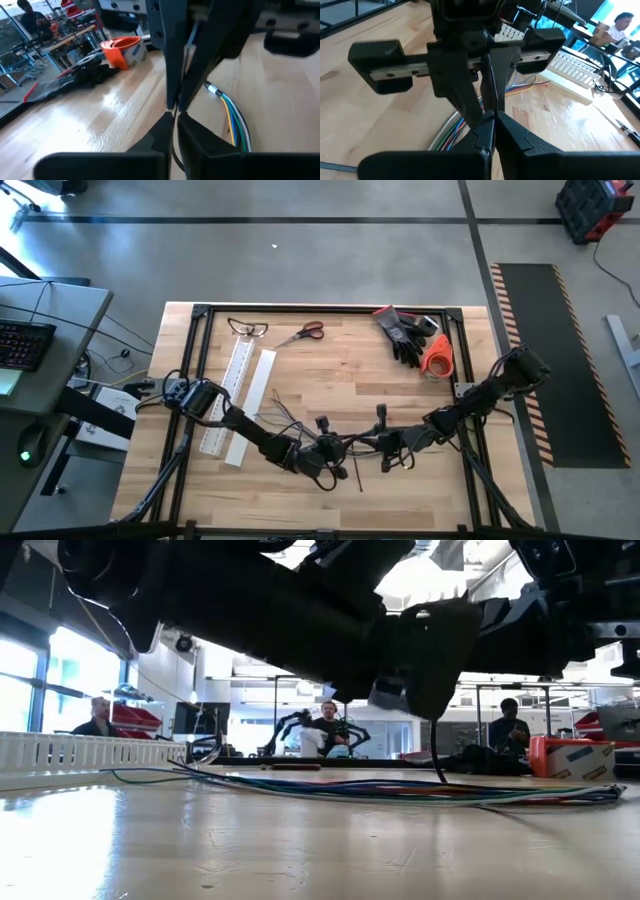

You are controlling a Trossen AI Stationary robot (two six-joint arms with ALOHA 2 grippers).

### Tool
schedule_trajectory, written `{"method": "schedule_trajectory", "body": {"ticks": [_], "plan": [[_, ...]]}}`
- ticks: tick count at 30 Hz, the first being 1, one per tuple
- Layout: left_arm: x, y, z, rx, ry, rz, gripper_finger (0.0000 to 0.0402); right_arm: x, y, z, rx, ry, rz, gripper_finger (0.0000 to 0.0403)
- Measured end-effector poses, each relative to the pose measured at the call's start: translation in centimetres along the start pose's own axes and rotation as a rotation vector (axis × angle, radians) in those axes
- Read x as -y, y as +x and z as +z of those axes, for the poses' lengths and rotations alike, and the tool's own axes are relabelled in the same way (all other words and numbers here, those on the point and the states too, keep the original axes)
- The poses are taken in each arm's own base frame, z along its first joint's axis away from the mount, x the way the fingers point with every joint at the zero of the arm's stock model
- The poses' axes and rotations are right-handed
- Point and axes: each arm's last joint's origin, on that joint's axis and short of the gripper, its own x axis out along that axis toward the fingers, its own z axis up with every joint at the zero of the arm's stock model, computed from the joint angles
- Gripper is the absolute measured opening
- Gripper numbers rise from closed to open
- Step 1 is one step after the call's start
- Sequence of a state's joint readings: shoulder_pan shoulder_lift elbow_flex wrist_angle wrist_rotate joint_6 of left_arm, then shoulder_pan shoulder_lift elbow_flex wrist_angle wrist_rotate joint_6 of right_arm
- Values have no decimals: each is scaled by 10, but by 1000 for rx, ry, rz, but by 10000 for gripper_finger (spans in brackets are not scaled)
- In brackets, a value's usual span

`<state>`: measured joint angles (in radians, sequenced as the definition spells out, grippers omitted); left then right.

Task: Ziptie cables
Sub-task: Wrap the black zip tie around the cable

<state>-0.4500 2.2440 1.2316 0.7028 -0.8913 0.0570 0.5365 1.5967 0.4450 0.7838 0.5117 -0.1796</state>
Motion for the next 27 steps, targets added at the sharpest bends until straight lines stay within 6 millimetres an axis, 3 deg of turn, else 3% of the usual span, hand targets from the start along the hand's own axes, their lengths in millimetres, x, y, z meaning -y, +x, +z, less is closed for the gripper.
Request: {"method": "schedule_trajectory", "body": {"ticks": [7,13,19,23,27], "plan": [[-1,1,0,-3,-24,1,0,1,0,-6,-60,18,-50,18],[0,0,-3,-17,-37,-1,0,5,-2,0,-164,29,-49,105],[0,0,-3,-17,-43,5,0,11,-12,26,-293,-27,-23,167],[0,0,-3,-18,-43,8,0,15,-21,45,-287,-26,-5,171],[0,-1,-3,-17,-43,6,0,15,-34,62,-197,-32,6,140]]}}
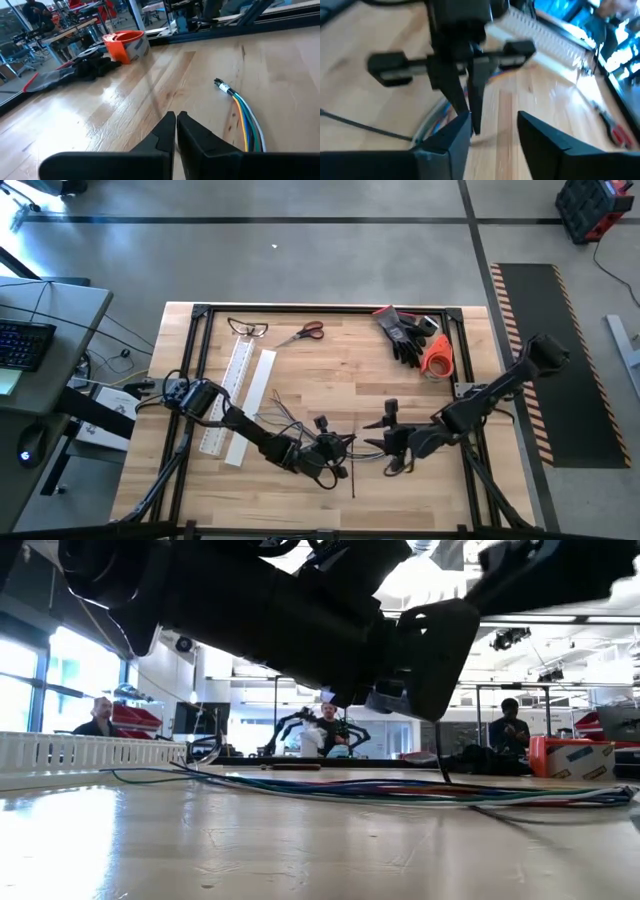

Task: Ziptie cables
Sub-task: Wrap the black zip tie around the cable

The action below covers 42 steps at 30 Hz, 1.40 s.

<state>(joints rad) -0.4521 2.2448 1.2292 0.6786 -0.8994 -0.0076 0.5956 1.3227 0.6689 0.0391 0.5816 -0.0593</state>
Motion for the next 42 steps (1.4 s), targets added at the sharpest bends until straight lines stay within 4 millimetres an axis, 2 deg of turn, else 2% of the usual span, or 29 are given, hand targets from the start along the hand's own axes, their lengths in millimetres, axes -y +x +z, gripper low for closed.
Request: {"method": "schedule_trajectory", "body": {"ticks": [4,7,9,12,17,20,25,30,36,42], "plan": [[0,-1,-2,-5,-2,1,0,1,-10,10,80,18,-2,82],[0,-1,-2,-3,-4,1,0,3,-9,10,84,23,-10,28],[0,-1,-2,-3,-3,1,0,6,-7,9,69,35,-23,8],[0,-1,-2,-3,-31,6,0,11,-3,3,46,114,-45,19],[-1,-1,-2,-1,-101,49,9,22,7,-21,-29,224,-81,71],[-1,-1,-4,-19,-99,43,30,19,9,-32,-41,221,16,106],[2,-7,-6,-22,-73,83,72,-4,11,-43,-39,118,243,146],[5,-14,-3,-12,-118,94,92,-46,26,-46,-16,-61,334,157],[7,-25,2,-42,-109,82,87,-91,57,-39,-55,-243,348,158],[7,-39,10,-81,-111,67,69,-112,80,-20,-71,-353,335,158]]}}
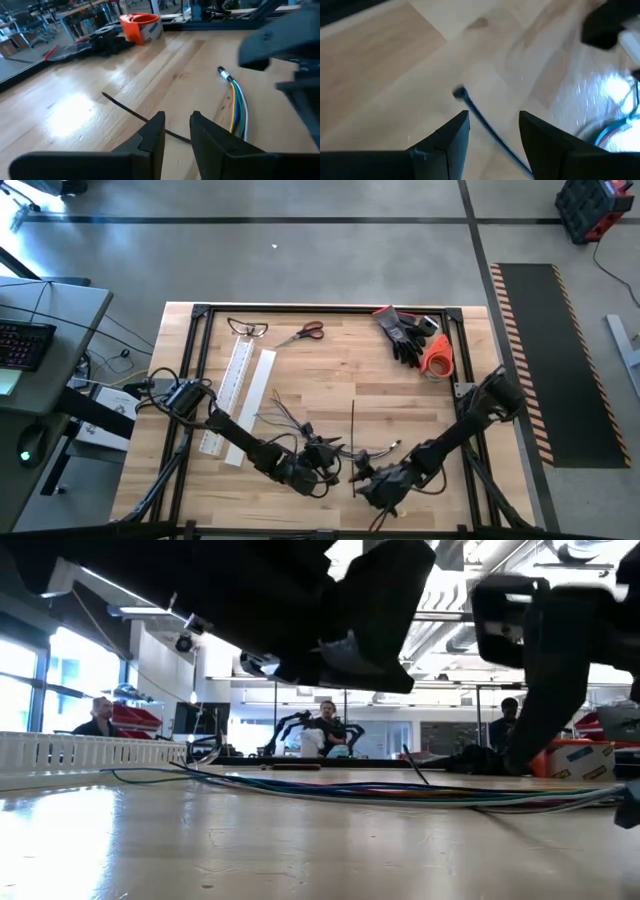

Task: Ziptie cables
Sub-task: Wrap the black zip tie around the cable

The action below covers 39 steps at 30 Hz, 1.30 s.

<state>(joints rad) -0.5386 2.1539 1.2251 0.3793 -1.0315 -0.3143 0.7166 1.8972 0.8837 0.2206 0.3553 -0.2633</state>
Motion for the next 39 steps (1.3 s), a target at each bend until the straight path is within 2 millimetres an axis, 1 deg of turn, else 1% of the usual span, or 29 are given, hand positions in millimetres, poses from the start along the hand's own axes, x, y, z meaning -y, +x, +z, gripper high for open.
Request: {"method": "schedule_trajectory", "body": {"ticks": [2,4,8,12,16,18,22,24,26,30,32,35,39], "plan": [[1,-2,0,2,-13,-5,64,1,3,4,-29,-15,14,157],[3,-5,-1,2,-29,-14,59,3,4,5,-71,-22,20,152],[8,-12,-2,-2,-45,-56,50,4,4,4,-88,-1,6,127],[13,-20,-1,12,-30,-81,41,5,4,5,-80,18,-2,82],[16,-24,-3,14,-16,-92,32,5,8,4,-80,60,-61,20],[16,-25,-2,19,5,-95,27,5,10,4,-74,70,-98,6],[17,-25,-1,23,10,-102,21,2,8,2,-64,122,-214,1],[17,-25,-1,26,6,-102,22,-1,4,-7,-44,158,-255,0],[17,-25,-1,24,9,-104,26,-3,-3,-18,3,223,-261,0],[18,-26,-2,13,26,-143,43,-4,-20,-39,154,382,-273,0],[19,-25,-2,1,38,-184,55,-3,-29,-47,240,437,-277,0],[19,-18,-3,-20,34,-262,73,-1,-39,-53,346,488,-285,0],[21,-3,-6,33,27,-322,92,0,-43,-57,388,507,-287,0]]}}
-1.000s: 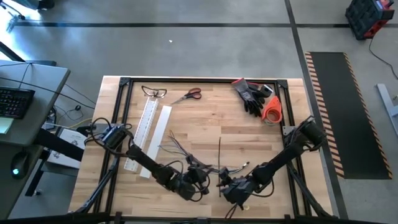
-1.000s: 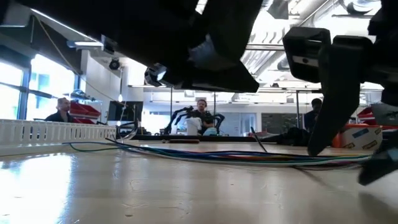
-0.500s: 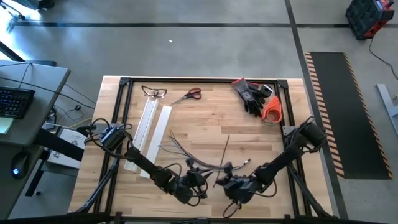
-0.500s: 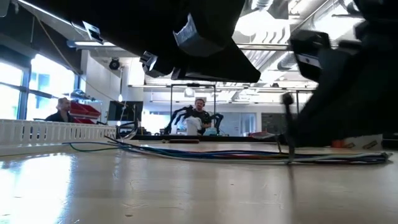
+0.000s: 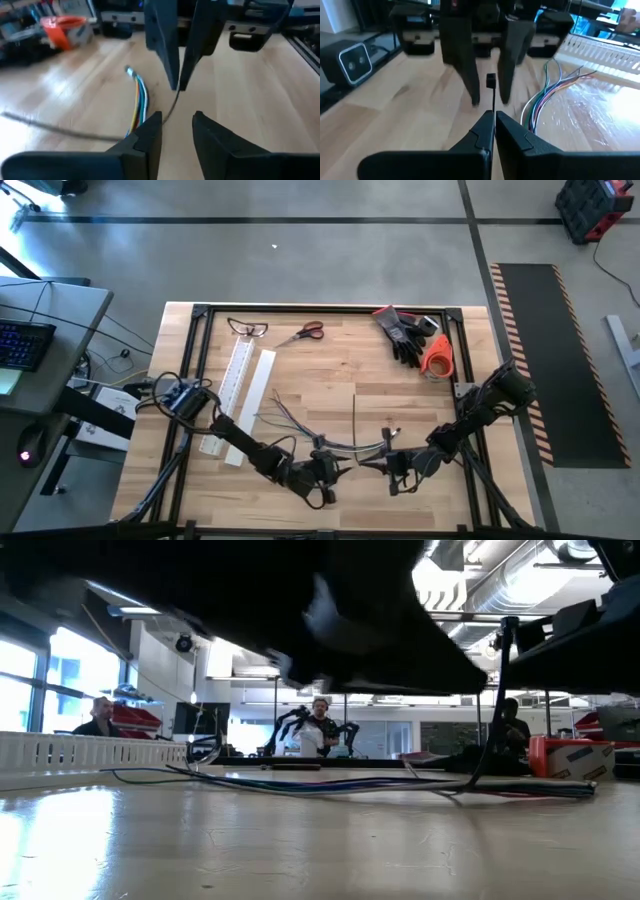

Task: Ziptie cables
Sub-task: Wrap the black zip tie around the cable

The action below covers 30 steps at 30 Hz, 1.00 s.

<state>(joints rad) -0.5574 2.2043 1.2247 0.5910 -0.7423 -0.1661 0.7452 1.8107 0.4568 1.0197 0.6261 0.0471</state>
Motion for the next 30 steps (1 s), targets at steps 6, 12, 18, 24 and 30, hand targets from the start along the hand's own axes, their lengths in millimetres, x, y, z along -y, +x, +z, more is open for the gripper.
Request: {"method": "schedule_trajectory", "body": {"ticks": [6,12,18,24,30], "plan": [[-5,10,2,82,14,26,101,-1,0,0,-4,-1,25,0],[-7,13,4,92,3,-43,93,-1,0,-1,-6,-3,33,0],[-6,13,4,91,-2,-52,77,-1,0,-1,-6,0,33,0],[-5,12,4,90,-4,-89,58,-1,0,-1,-6,2,33,0],[0,7,1,78,53,-49,58,-1,0,-1,-6,2,33,0]]}}
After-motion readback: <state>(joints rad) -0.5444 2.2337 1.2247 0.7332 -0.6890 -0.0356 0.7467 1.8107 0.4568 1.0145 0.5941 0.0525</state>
